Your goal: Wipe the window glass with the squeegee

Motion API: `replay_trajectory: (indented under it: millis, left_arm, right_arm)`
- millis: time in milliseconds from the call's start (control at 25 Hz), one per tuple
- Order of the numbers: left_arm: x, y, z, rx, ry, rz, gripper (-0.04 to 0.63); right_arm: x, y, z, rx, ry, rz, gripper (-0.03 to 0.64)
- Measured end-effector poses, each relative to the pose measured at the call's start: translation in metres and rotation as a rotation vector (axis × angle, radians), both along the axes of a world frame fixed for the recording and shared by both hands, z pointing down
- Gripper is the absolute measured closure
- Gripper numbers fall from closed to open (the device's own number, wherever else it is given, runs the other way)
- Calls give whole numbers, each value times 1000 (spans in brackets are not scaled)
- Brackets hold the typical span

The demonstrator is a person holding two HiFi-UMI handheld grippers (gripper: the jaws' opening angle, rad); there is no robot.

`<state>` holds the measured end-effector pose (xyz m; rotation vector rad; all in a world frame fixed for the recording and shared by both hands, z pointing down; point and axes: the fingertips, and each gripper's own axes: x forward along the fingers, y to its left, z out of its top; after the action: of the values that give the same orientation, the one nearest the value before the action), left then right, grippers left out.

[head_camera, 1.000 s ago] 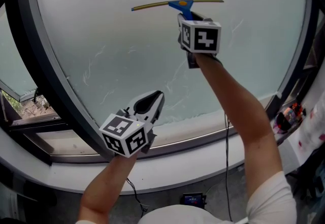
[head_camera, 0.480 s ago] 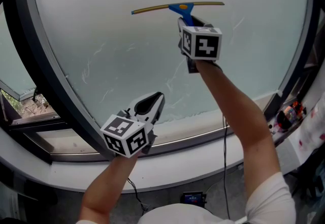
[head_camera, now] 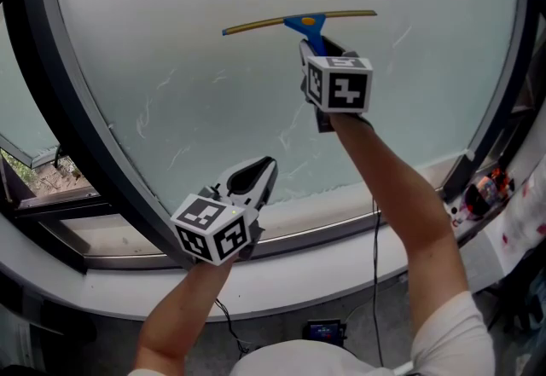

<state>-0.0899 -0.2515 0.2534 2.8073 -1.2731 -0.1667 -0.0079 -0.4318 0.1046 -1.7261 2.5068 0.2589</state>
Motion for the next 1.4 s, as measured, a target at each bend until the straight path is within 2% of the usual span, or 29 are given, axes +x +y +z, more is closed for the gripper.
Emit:
replay_trajectory:
  millis: [1400]
  left_arm:
    - [-3, 1, 53, -108, 8, -25, 549]
  right_arm:
    - [-2, 1, 99, -94, -9, -16, 466]
